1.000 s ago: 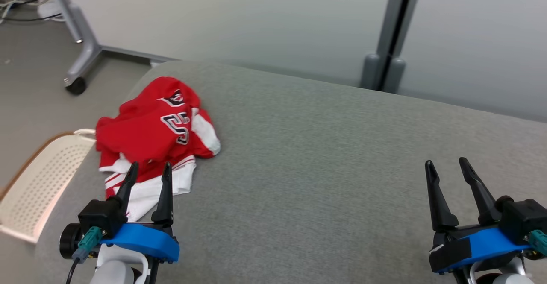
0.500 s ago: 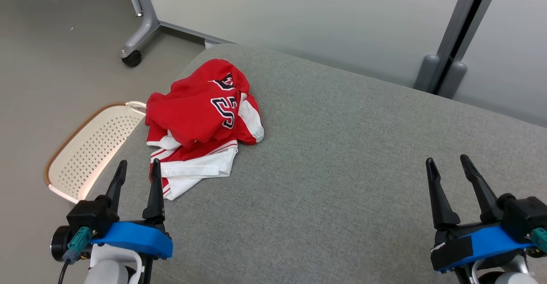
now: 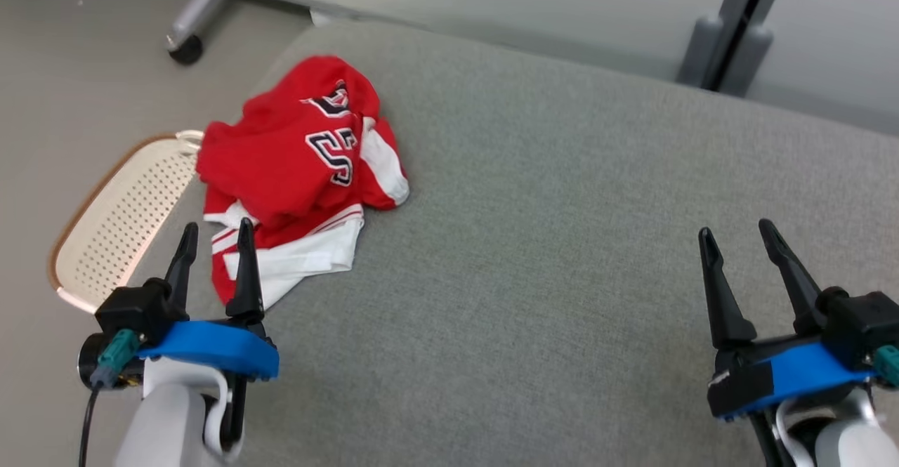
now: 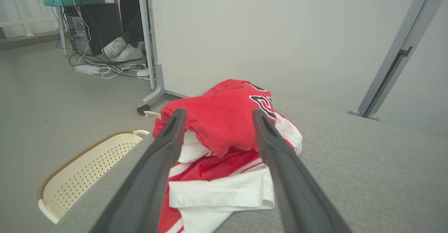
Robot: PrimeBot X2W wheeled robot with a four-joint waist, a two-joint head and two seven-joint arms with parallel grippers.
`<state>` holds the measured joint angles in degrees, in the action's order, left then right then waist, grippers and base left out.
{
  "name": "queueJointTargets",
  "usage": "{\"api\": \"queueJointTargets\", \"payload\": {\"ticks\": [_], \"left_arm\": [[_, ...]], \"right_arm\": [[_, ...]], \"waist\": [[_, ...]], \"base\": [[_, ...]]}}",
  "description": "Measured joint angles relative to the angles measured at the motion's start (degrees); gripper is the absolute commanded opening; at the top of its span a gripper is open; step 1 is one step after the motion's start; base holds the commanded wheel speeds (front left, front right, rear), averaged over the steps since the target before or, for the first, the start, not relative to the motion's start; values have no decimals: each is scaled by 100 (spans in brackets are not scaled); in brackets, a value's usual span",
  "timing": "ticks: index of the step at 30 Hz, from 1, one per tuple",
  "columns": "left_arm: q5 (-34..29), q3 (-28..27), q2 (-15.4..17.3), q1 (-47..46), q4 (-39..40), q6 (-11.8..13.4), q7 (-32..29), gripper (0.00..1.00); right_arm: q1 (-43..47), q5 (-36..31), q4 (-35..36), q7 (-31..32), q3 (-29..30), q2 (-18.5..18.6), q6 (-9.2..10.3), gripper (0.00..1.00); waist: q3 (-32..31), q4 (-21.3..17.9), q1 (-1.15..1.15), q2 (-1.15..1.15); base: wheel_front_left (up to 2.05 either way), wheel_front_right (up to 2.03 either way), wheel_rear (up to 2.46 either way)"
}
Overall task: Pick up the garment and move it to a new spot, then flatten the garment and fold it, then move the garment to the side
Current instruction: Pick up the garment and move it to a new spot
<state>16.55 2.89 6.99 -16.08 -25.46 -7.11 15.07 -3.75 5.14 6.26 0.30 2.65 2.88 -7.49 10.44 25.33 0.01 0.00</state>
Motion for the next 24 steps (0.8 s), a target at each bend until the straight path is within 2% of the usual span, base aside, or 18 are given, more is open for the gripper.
{"api": "queueJointTargets", "payload": {"ticks": [6,11,18,19,20,24], "left_arm": [[382,146,65,-916,-1037,-30,-2,100],[825,488,244,-1675,-1872,-32,-2,100],[1496,1036,483,-2371,-2810,-33,-165,100],[1558,1121,514,-2414,-2896,-33,-197,53],[1638,1213,539,-2444,-2956,-33,-212,0],[1842,1534,669,-2533,-3172,-33,-233,0]], "right_arm": [[-338,-158,261,238,-26,104,0,100],[-577,-250,420,369,-37,202,0,100],[-753,-304,445,443,-30,260,0,100],[-760,-305,444,443,-31,264,0,100],[-762,-305,443,445,-26,265,0,100],[-771,-305,433,461,26,263,0,100]], "waist": [[664,-230,1,1],[1163,-333,1,1],[1521,-341,1,2],[1532,-349,1,2],[1534,-355,0,2],[1469,-368,0,2]], "base": [[0,0,0],[0,0,0],[0,0,0],[0,0,0],[0,0,0],[0,0,0]]}}
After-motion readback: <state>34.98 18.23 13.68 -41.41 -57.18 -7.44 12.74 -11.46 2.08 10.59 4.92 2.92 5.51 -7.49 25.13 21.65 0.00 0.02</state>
